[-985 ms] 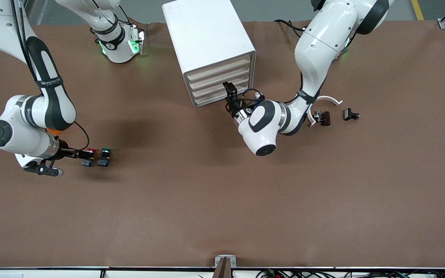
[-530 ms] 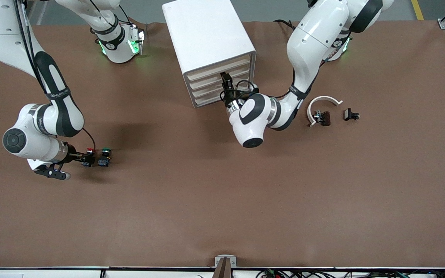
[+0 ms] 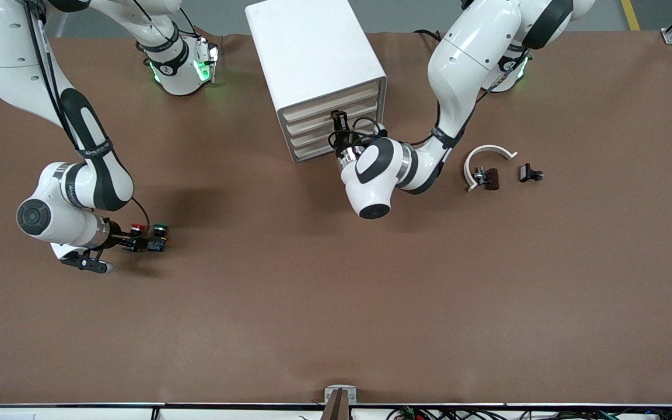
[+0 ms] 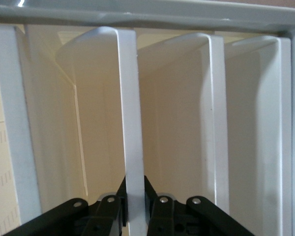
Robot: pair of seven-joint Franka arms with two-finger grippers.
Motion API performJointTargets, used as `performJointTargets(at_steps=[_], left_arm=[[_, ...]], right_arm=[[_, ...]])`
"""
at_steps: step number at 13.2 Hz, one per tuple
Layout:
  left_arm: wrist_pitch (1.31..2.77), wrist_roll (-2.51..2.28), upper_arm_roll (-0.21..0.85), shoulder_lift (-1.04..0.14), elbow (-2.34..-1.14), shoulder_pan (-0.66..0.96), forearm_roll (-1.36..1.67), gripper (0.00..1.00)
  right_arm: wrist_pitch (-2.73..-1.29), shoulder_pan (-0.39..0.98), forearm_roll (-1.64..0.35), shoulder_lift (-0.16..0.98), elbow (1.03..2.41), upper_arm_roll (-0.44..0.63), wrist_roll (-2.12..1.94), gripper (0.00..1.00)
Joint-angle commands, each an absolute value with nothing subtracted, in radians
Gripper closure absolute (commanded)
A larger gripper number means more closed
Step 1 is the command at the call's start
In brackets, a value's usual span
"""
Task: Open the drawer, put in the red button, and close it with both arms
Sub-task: 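Grasp the drawer handle with the left gripper while the right gripper grasps the button, then pull the drawer open with the left gripper while the right gripper lifts the button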
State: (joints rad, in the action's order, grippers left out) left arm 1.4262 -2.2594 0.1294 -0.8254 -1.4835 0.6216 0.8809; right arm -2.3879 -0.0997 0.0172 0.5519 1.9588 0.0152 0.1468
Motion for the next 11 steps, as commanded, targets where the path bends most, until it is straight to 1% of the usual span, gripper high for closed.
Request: performJointTargets(at_steps=[1,2,4,6,7,9,11], left_arm=[[1.416,-2.247,0.117,-0.844,-1.463,0.612,0.891,1.0],[1.417,-2.247,0.114,-0.848,-1.463,0.594,0.89,1.0],[1.417,-2.241,0.112,-0.848,-1.463,0.563,0.882,1.0],[1.42,-2.24,0.109,-0.848,-1.459,0.531,0.879,1.0],[1.42,-2.24,0.101,-0.847,-1.456,0.517,0.88,1.0],[1.419,-2.243,0.1,-0.842,-1.453,0.48,0.881,1.0],[1.419,-2.246,0.097,-0.842,-1.431,0.45,0.879,1.0]], right_arm=[[-2.387,-0.115,0.02,0.564,1.951,0.003,0.16,0.61],[-2.385,-0.115,0.02,0.563,1.951,0.002,0.16,0.69],[-2.384,-0.114,0.02,0.563,1.95,0.003,0.156,0.77],[-2.367,-0.114,0.02,0.558,1.947,0.002,0.153,0.77],[-2.337,-0.112,0.02,0.551,1.934,0.002,0.153,0.77],[-2.248,-0.104,0.02,0.522,1.913,0.0,0.159,0.77],[-2.118,-0.091,0.02,0.462,1.887,-0.003,0.163,0.77]])
